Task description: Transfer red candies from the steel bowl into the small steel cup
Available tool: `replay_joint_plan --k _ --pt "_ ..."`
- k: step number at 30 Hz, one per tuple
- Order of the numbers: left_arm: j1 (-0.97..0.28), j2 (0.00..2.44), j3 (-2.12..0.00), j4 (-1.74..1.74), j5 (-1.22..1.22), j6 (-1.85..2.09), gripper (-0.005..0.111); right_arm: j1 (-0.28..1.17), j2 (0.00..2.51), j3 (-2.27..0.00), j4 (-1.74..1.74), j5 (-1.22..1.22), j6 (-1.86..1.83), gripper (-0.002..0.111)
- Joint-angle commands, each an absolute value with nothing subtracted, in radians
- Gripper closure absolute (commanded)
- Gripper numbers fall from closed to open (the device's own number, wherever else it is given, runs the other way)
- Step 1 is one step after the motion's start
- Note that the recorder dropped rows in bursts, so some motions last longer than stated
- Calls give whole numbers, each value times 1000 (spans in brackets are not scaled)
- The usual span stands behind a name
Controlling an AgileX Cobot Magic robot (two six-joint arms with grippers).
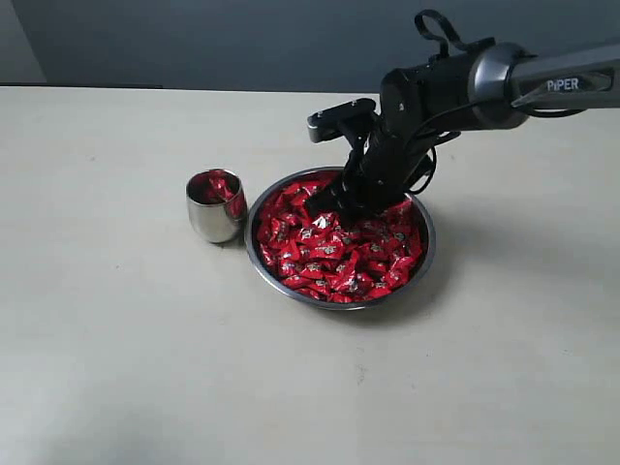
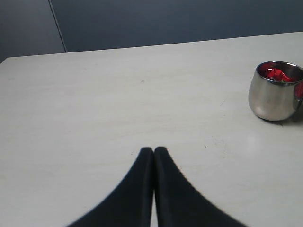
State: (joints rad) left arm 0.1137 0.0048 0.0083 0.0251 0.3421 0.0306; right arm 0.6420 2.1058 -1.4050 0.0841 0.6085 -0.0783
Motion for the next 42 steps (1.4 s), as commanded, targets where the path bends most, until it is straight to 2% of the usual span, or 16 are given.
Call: replay_joint_plan --k 1,2,20,23,27,30,39,41,42 --pt "108 0 0 27 337 29 106 636 2104 -1400 73 571 -76 97" --pt "108 0 0 27 337 29 106 636 2104 -1400 77 569 -76 109" --pt "108 0 0 27 337 29 106 639 1969 -1402 77 610 -76 108" --pt "108 0 0 27 337 29 106 639 1979 -1402 45 633 -76 102" --pt "108 0 0 27 337 29 106 639 2013 -1402 22 626 -76 76" --pt "108 0 0 27 337 29 106 639 2036 -1402 26 612 -76 62" --pt "108 0 0 27 337 29 106 614 2105 -1402 31 535 -51 62" --pt "108 0 0 27 337 29 106 605 2110 -1402 31 533 -49 67" --pt "108 0 0 27 337 29 106 603 2110 -1402 33 533 -49 74"
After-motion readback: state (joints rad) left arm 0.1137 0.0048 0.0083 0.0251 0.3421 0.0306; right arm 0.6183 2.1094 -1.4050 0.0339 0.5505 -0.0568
